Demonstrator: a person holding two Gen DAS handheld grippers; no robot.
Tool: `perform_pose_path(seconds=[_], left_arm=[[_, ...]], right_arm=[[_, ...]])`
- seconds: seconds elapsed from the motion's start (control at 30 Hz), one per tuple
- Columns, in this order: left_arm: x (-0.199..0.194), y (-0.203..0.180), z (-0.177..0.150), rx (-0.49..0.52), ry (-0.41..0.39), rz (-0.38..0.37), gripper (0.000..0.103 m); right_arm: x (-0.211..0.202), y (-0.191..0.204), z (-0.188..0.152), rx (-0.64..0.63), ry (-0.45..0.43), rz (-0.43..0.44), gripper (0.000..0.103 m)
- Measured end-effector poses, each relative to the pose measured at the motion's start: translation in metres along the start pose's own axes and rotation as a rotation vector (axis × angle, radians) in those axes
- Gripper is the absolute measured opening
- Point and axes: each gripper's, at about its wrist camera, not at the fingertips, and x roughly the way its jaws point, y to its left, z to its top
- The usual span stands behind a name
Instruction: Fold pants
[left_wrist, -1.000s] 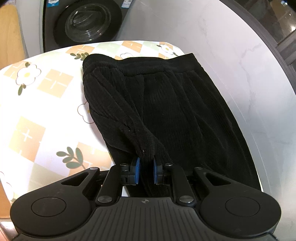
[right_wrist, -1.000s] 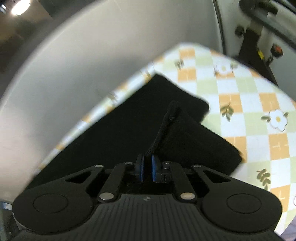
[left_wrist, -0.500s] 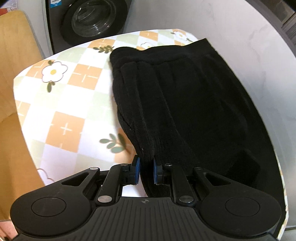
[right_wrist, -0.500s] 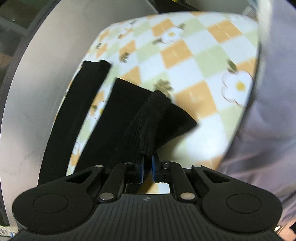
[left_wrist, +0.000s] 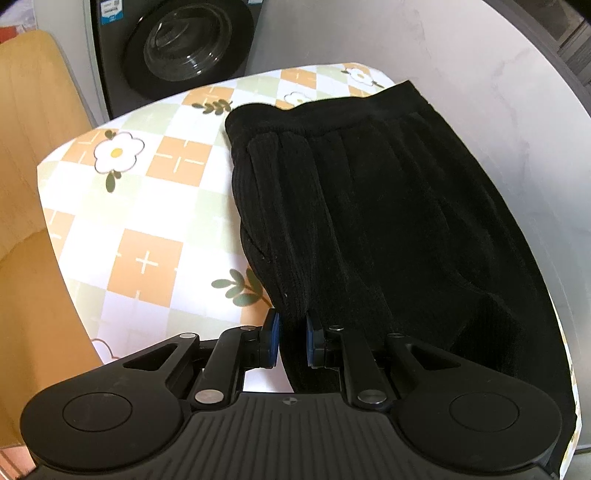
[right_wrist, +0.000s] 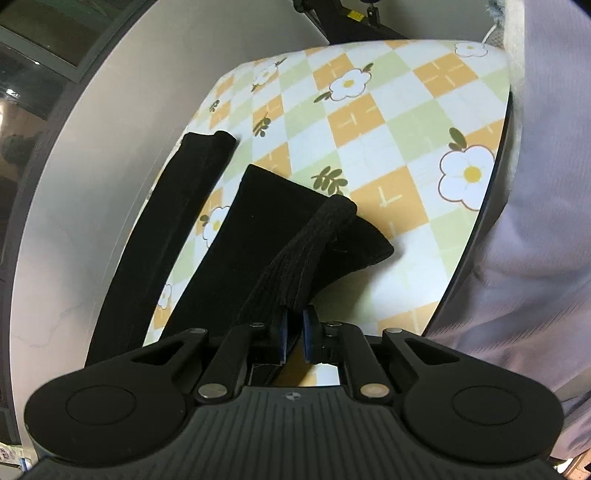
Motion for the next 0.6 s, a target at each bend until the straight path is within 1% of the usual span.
perform_pose_path(seconds=[0.2,0.43,0.53,0.6], left_arm=[[0.010,-0.005,0.009,-0.017,0.018,-0.020,0.015],[0.032,-0.022,0.004,0.021,0.012,0.025,0.015],[0.035,-0.021,0.002,0.021,0.019,0.028,0.015],[0.037,-0.018,0.003,0.012,0.026,0.022,0.015]], right_arm=[[0.017,0.011,0.012,-0.017,-0.004,0.011,0.009],[0.058,0.021,0.020,-0.041,0.034,-0.046,0.009],[0.059,0.020,0.021,-0.034,0.054,-0.050,0.012],[0.057,0.022,0.022,-0.046,0.073,-0.062,0.018]])
